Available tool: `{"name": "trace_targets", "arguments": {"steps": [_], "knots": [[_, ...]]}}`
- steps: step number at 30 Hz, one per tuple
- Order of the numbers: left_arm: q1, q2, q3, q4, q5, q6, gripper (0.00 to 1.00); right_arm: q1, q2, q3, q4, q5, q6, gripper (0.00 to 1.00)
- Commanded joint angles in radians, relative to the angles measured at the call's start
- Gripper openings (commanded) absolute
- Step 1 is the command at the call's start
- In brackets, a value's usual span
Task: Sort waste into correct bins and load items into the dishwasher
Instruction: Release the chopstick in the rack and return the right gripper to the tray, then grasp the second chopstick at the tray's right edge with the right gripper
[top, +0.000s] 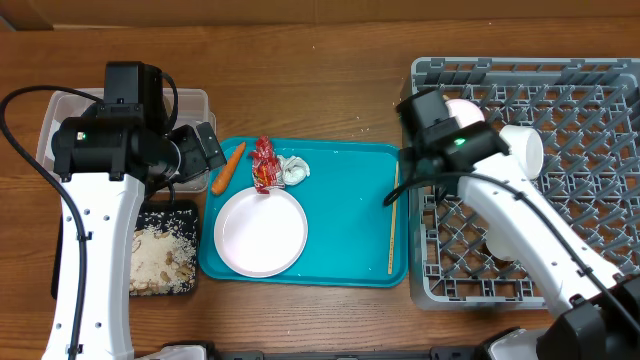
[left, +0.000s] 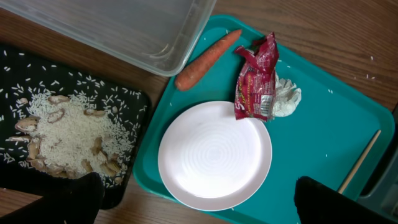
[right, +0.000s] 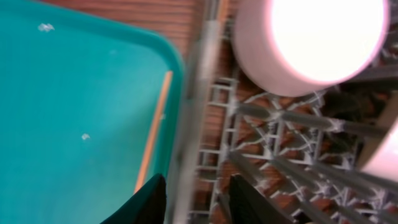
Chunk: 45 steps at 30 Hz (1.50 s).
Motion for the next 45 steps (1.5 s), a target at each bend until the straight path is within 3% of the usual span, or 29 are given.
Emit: {"name": "trace_targets", "arguments": {"steps": [1, 9, 16, 26, 32, 41, 45], "knots": [[0.004, 0.002, 0.007, -0.002, -0.009, -0.01, 1.0, 0.091, -0.018, -0.006, 0.012, -0.041, 0.047, 0.42], [0.004, 0.002, 0.007, -0.003, -0.01, -0.01, 1.0, 0.199, -0.015, -0.242, 0.191, -0.043, 0.272, 0.44], [0.004, 0.002, 0.007, -0.002, -0.01, -0.01, 1.0, 0.201, -0.01, -0.446, 0.38, 0.013, 0.282, 0.44], [0.003, 0.002, 0.007, -0.003, -0.009, -0.01, 1.0, 0.201, 0.051, -0.507, 0.48, 0.005, 0.262, 0.43], [0.003, 0.002, 0.007, -0.003, -0.01, -0.01, 1.0, 0.201, 0.112, -0.507, 0.52, -0.108, 0.235, 0.33], [0.003, 0.002, 0.007, -0.003, -0.01, -0.01, 1.0, 0.202, 0.127, -0.507, 0.506, -0.115, 0.231, 0.36], [0.003, 0.002, 0.007, -0.002, -0.009, -0.01, 1.0, 0.213, 0.114, -0.448, 0.404, -0.095, 0.206, 0.35]]}}
